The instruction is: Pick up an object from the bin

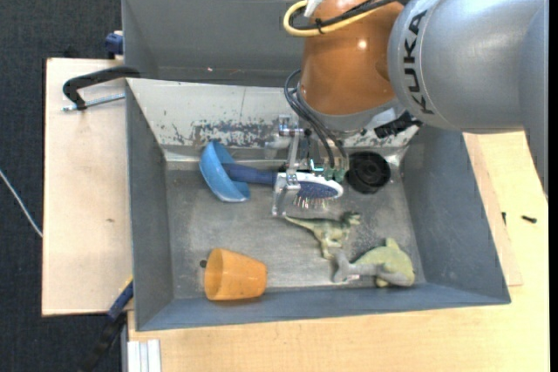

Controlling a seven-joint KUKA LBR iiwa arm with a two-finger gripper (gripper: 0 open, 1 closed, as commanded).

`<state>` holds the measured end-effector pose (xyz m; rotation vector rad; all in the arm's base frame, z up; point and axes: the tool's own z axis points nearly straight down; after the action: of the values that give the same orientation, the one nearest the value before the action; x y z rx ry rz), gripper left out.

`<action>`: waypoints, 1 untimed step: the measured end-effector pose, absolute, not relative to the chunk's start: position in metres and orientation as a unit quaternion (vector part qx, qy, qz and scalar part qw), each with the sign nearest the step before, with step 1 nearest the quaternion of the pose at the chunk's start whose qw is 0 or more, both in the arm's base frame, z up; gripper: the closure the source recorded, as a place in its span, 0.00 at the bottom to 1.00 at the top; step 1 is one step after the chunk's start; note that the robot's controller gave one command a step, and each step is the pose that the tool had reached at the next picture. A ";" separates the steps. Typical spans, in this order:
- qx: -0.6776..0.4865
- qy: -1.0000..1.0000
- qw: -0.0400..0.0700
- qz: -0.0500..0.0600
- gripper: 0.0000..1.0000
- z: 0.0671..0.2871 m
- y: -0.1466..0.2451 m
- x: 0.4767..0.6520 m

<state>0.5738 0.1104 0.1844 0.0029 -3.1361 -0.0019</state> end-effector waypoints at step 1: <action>-0.084 -0.996 0.003 0.000 0.00 0.086 0.098 0.592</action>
Offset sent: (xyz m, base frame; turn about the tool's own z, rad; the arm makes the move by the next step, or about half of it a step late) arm 0.0189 -0.0128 -0.0947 0.1696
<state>0.5919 0.0982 0.0864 -0.2624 -3.1252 0.0000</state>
